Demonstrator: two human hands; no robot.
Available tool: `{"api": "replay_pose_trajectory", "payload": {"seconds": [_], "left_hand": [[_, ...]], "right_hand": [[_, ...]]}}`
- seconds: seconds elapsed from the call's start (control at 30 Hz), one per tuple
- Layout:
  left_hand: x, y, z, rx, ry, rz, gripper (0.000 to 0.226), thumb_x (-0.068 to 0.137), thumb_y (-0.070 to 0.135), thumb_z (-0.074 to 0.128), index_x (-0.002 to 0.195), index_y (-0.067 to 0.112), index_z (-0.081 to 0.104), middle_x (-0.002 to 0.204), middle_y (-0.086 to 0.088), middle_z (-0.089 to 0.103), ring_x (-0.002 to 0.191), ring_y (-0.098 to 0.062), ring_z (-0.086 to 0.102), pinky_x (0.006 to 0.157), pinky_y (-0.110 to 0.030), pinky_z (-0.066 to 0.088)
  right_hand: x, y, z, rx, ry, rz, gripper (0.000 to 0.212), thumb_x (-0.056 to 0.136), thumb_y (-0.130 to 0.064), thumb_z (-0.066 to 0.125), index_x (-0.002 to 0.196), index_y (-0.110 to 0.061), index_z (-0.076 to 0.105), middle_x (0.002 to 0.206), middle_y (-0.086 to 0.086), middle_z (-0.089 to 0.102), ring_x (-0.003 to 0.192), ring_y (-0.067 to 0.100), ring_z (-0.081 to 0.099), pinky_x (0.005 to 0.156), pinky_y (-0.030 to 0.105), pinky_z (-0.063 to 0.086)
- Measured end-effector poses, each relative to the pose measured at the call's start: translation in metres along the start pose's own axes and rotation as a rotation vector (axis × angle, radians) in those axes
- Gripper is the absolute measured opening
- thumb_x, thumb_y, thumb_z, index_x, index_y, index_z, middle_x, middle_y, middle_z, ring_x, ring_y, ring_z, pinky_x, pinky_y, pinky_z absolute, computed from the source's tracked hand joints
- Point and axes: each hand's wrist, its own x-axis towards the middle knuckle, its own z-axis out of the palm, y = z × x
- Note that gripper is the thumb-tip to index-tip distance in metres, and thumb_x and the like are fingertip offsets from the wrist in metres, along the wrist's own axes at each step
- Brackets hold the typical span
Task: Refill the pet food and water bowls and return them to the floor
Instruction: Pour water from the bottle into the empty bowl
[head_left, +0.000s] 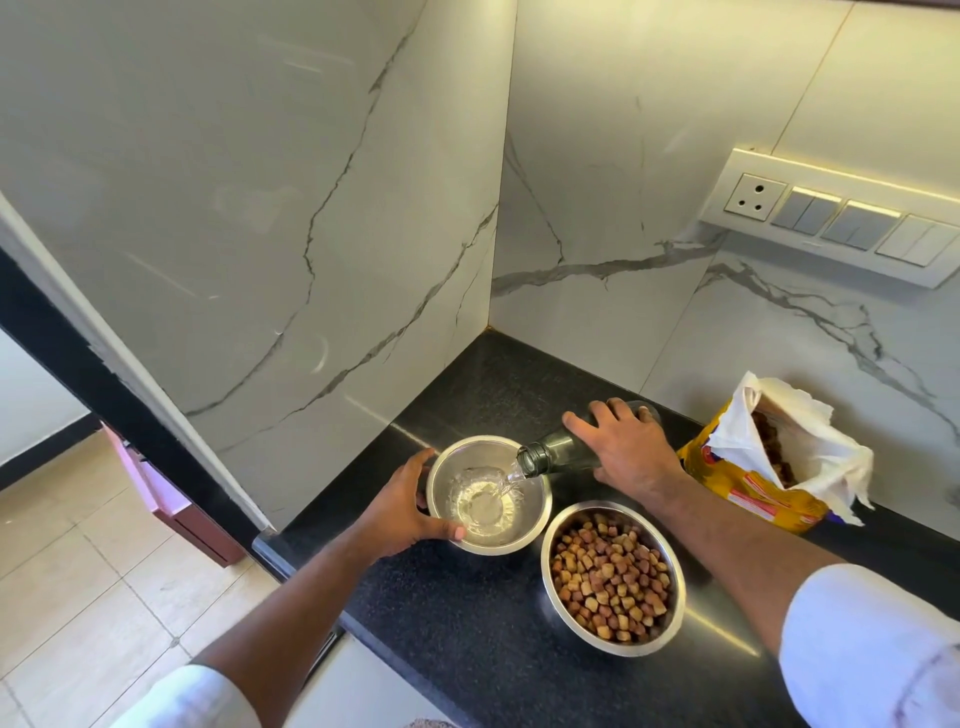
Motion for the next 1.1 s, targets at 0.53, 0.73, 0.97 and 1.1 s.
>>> {"api": "replay_pose_trajectory", "payload": {"seconds": [0.53,0.73,0.97,1.1], "left_hand": [[-0.002,0.008,0.001,-0.018,0.006,-0.039,0.136,0.054,0.052,0.098,0.161,0.029,0.018,0.161,-0.002,0.035,0.144,-0.023,0.043,0.116,-0.042,0.041],[-0.001,0.012,0.0,-0.014,-0.014,-0.048,0.153,0.033,0.077,0.09,0.16,0.03,0.019,0.161,0.0,0.036,0.147,-0.024,0.04,0.12,-0.046,0.038],[-0.001,0.017,0.001,-0.009,-0.022,-0.055,0.155,0.031,0.077,0.09,0.16,0.03,0.019,0.159,0.001,0.038,0.146,-0.022,0.041,0.12,-0.05,0.039],[-0.001,0.019,0.0,-0.02,-0.025,-0.051,0.154,0.034,0.074,0.093,0.161,0.03,0.016,0.162,0.002,0.036,0.149,-0.024,0.038,0.121,-0.052,0.037]], "right_hand": [[0.004,0.008,0.0,-0.017,0.009,0.025,0.093,0.088,-0.037,0.075,0.156,-0.038,0.012,0.161,0.015,0.03,0.15,0.038,0.026,0.116,0.063,0.035],[0.006,0.011,-0.003,-0.02,0.022,0.029,0.093,0.087,-0.037,0.076,0.155,-0.038,0.012,0.16,0.015,0.03,0.15,0.039,0.027,0.115,0.063,0.035],[0.006,0.014,-0.003,-0.018,0.022,0.027,0.093,0.087,-0.039,0.076,0.155,-0.039,0.012,0.161,0.016,0.029,0.15,0.039,0.026,0.115,0.064,0.035],[0.006,0.015,-0.004,-0.029,0.027,0.033,0.093,0.087,-0.04,0.076,0.156,-0.039,0.013,0.161,0.016,0.028,0.15,0.039,0.025,0.116,0.064,0.034]]}}
